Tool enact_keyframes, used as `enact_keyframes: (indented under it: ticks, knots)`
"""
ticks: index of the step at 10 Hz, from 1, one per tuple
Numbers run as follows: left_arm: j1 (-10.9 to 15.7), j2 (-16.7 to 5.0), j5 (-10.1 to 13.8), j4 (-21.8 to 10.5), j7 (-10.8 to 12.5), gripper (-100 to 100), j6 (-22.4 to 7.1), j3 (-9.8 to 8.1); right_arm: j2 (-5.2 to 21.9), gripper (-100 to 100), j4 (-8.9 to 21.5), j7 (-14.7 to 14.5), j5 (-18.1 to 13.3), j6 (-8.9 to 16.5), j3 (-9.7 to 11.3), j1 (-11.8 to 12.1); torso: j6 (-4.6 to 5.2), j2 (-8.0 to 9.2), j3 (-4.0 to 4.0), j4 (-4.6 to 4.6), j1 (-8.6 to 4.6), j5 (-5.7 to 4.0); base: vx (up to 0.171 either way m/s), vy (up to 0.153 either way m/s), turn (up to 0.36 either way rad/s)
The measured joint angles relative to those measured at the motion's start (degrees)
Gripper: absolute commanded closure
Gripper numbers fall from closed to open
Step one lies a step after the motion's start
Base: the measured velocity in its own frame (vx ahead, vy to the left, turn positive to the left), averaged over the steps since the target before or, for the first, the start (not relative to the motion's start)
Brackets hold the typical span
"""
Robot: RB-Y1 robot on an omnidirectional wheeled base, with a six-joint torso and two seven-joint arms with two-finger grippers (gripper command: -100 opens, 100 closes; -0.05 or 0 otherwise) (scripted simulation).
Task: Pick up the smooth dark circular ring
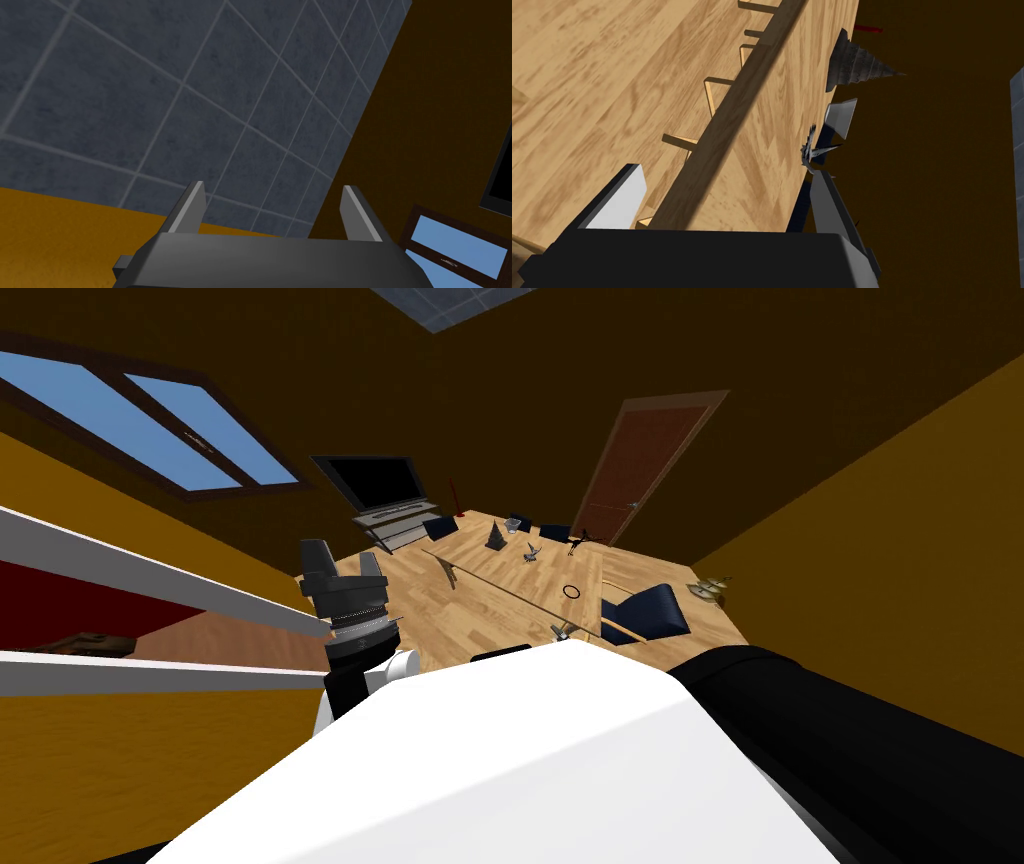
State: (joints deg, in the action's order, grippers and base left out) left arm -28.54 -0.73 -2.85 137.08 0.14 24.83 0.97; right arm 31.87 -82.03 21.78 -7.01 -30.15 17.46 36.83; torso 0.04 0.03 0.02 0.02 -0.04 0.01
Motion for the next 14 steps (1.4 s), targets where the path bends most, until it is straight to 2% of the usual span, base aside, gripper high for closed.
enact_keyframes:
  ticks: [2,3,5,6,8,10,14]
  knots:
    - [0.0,0.0,0.0,0.0,0.0,0,0.0,0.0,1.6,-100,4.2,2.0,-0.9,-1.3,1.2,-0.4,-0.01,-0.03,-0.02,-0.01,0.06,0.01,0.009,0.032,0.225]
    - [0.0,0.0,0.0,0.0,0.0,0,0.0,0.01,3.3,-100,5.1,3.4,-1.5,-1.4,2.0,0.6,-0.04,-0.03,-0.02,-0.01,0.11,0.03,0.014,0.029,0.095]
    - [0.0,0.0,0.0,0.0,0.0,0,0.0,0.0,3.7,-100,8.9,4.5,-2.1,-1.9,2.8,0.0,0.02,-0.03,-0.02,-0.01,0.05,0.01,0.012,0.021,0.112]
    - [0.0,0.0,0.0,0.0,0.0,0,0.0,0.01,4.9,-100,11.2,5.4,-2.6,-3.0,3.3,1.0,-0.04,-0.04,-0.02,-0.01,0.07,0.03,0.019,0.02,0.134]
    - [0.0,0.0,0.0,0.0,0.0,0,0.0,0.01,6.9,-100,13.1,7.6,-3.6,-3.2,4.5,2.1,-0.04,-0.08,-0.04,-0.01,0.09,0.03,0.023,0.03,0.182]
    - [0.0,0.0,0.0,0.0,0.0,0,0.0,0.0,7.7,-100,16.3,8.8,-4.1,-3.7,5.1,1.8,0.01,-0.04,-0.03,-0.01,0.04,0.01,0.018,0.018,0.102]
    - [0.0,0.0,0.0,0.0,0.0,0,0.0,0.0,11.4,-100,24.0,13.4,-5.9,-5.6,7.4,2.2,0.01,-0.09,-0.05,-0.01,0.04,0.01,0.029,0.021,0.193]
